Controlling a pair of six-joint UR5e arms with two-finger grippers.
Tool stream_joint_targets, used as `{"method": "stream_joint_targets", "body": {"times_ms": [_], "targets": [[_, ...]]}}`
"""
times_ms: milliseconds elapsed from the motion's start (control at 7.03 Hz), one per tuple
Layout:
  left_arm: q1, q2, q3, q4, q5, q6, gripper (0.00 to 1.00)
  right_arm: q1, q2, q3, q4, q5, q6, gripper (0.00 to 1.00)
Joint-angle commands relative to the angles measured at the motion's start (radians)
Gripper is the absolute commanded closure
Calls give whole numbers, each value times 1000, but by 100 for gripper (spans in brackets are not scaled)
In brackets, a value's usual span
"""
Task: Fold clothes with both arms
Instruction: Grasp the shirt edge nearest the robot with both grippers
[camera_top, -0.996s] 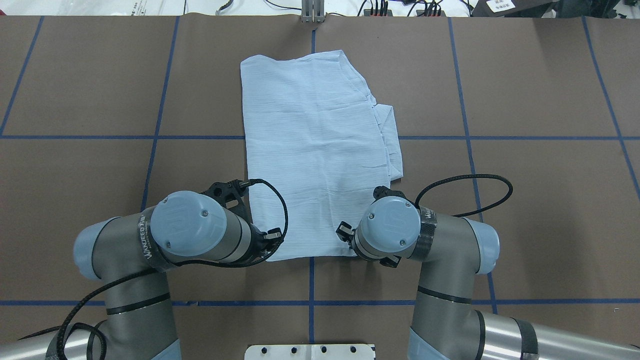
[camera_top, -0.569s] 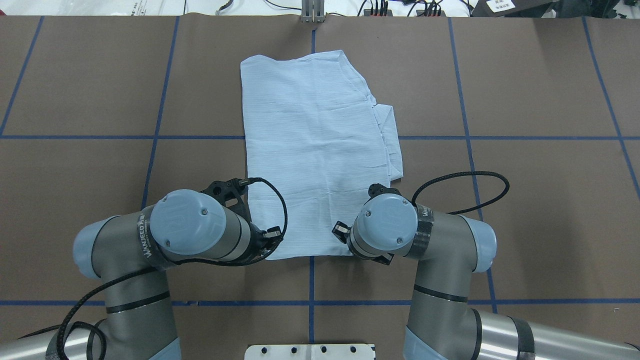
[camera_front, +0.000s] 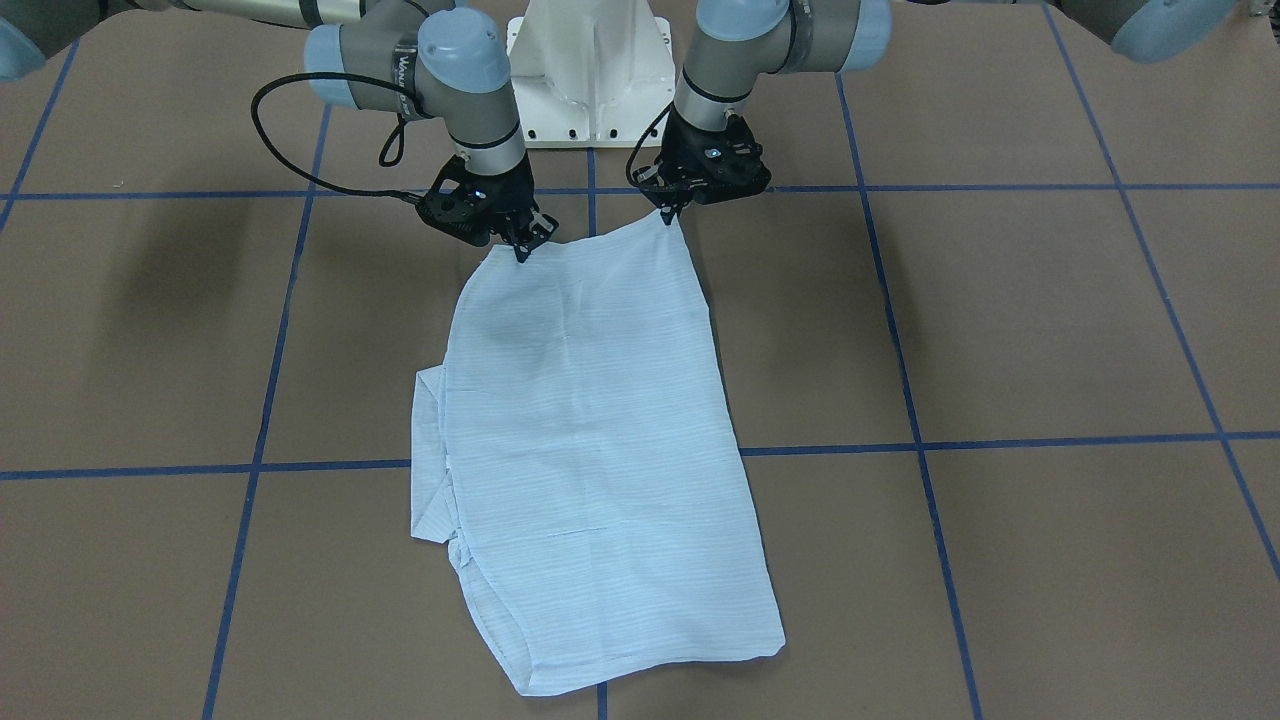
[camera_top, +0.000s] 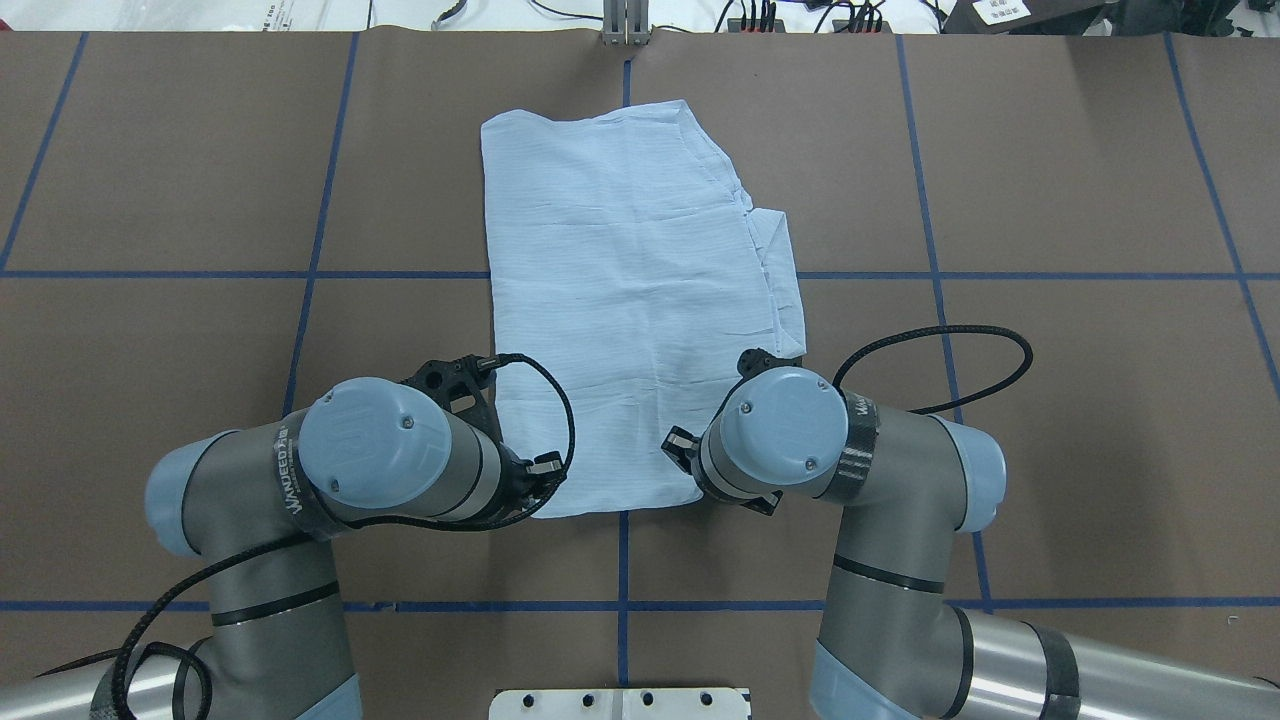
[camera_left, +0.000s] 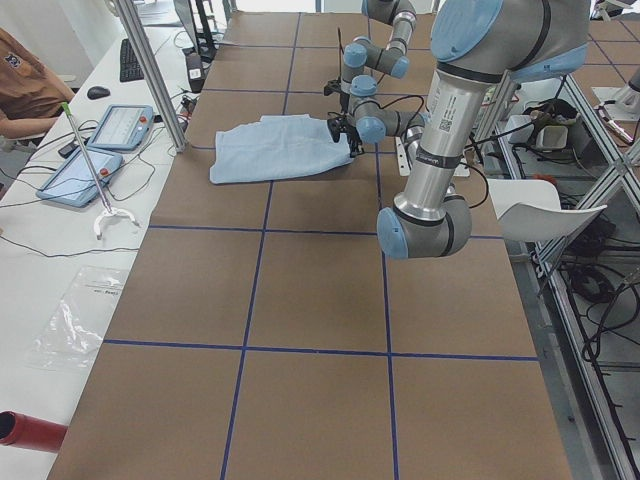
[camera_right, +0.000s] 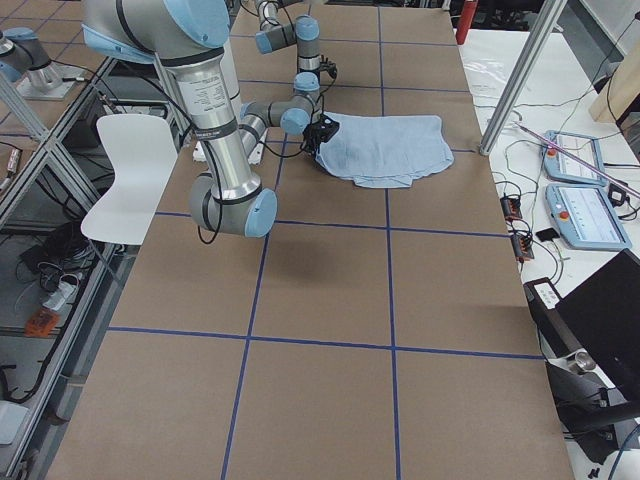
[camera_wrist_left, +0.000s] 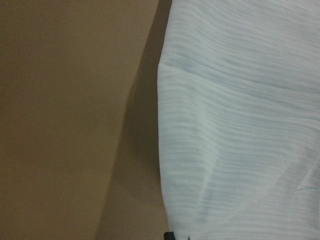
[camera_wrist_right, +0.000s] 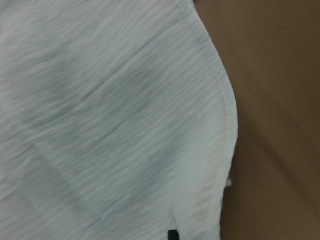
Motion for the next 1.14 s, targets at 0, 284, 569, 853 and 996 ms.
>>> {"method": "stream_joint_targets", "body": {"times_ms": [0, 284, 569, 853, 996], "targets": [[1, -10, -15, 0, -8, -1, 100, 9, -21, 54, 0, 37, -1, 100], [17, -3, -95, 11, -8, -8, 100, -14, -61, 152, -2, 105, 0, 100], [33, -1, -181, 82, -109, -10, 100, -37, -100, 253, -7, 233, 2, 100], [74, 5, -306, 222, -117, -8, 100, -41, -112, 316, -10, 326, 3, 100], [82, 5, -354, 282, -119, -10, 100, -43, -123, 353, -10, 358, 3, 100]]}}
